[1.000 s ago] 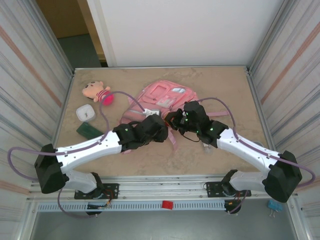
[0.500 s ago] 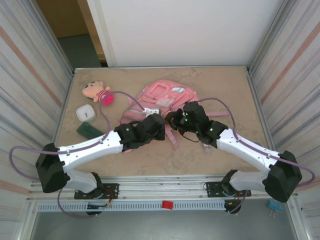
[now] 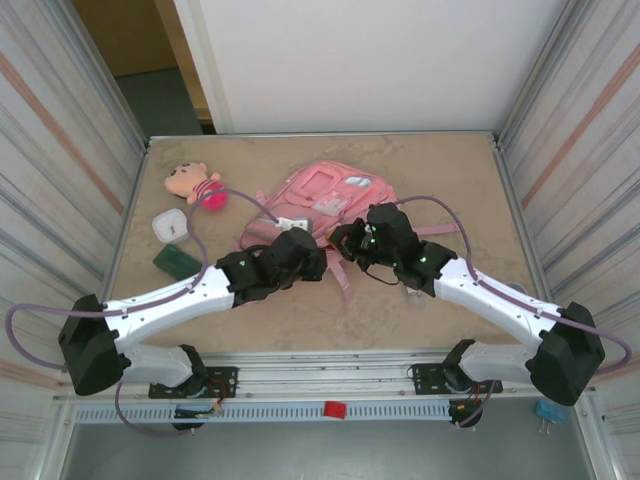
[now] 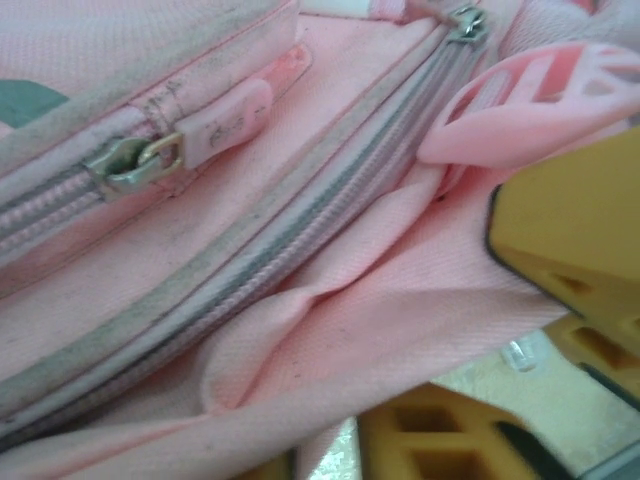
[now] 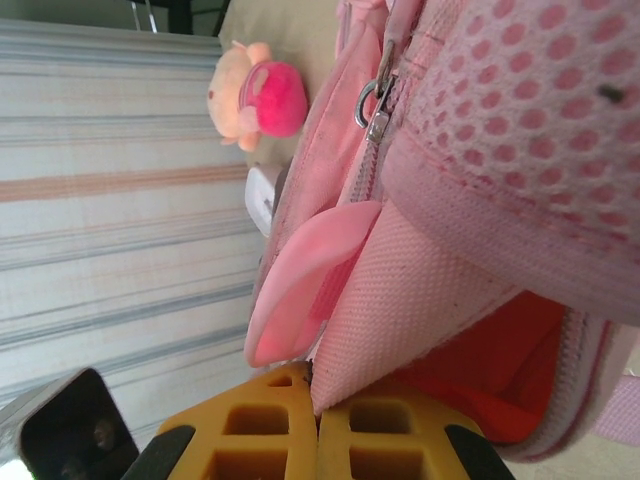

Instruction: Pack the student bag

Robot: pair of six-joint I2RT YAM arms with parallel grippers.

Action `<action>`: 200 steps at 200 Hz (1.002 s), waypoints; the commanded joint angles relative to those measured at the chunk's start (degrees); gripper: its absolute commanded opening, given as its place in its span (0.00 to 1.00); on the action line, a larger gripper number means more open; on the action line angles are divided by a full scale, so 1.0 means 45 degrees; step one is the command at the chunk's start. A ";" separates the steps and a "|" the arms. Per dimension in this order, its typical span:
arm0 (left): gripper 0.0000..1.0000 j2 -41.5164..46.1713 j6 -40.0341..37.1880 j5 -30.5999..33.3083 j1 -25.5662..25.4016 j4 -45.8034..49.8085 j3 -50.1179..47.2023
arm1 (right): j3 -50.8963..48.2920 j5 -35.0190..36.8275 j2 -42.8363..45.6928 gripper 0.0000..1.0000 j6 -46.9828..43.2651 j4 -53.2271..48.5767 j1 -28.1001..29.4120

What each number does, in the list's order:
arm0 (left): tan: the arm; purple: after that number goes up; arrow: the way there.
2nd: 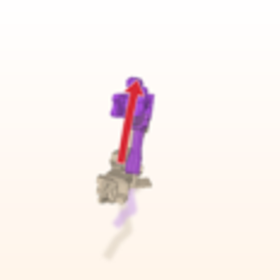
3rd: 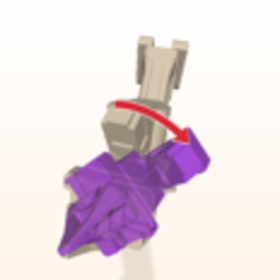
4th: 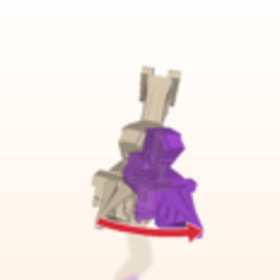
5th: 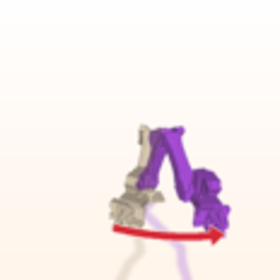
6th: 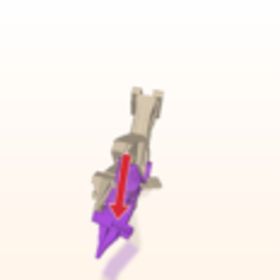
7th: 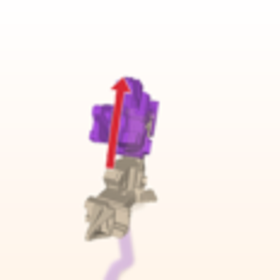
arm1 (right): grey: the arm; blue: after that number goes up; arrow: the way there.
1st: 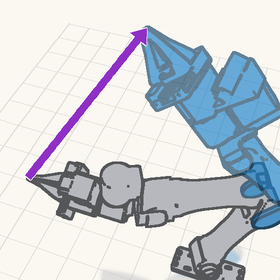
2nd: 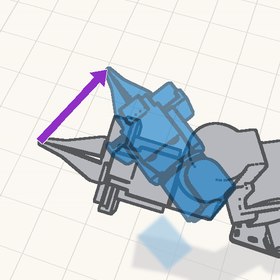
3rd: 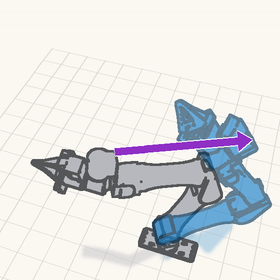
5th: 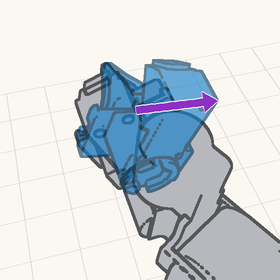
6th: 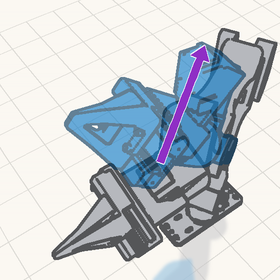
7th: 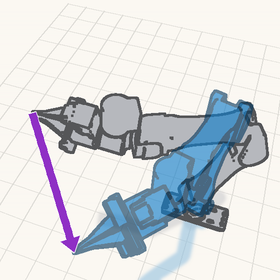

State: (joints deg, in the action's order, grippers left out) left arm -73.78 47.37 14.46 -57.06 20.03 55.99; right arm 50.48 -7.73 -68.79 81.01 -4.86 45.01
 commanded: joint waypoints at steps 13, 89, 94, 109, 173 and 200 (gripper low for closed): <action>0.45 0.0244 -0.0298 0.0565 0.0355 -0.0121 -0.0155 | 0.0846 -0.0950 0.0668 0.00 -0.0083 0.1275 -0.0095; 0.57 0.0338 0.1290 0.1393 0.0984 0.0472 -0.1327 | 0.0473 -0.1097 0.1246 0.00 0.0791 0.2231 -0.0191; 0.55 0.0327 0.1214 0.1497 0.1087 0.0727 -0.1345 | 0.0458 -0.1077 0.1374 0.00 0.0778 0.2170 -0.0245; 0.50 0.0340 0.0784 0.1624 0.1321 0.1217 -0.1479 | 0.0452 -0.1131 0.1657 0.00 0.0798 0.2106 -0.0440; 0.12 0.0983 -0.0088 0.2116 0.1528 0.1743 -0.2716 | 0.0395 -0.1311 0.1988 0.00 0.0943 0.2385 -0.0777; 0.00 0.2071 -0.1093 0.0741 0.1535 -0.1108 -0.3748 | 0.0343 -0.1348 0.1825 0.00 0.0914 0.2351 -0.0746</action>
State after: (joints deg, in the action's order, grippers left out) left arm -66.57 46.61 14.06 -53.06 11.79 44.97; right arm 49.93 -12.05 -66.76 84.05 -4.60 42.39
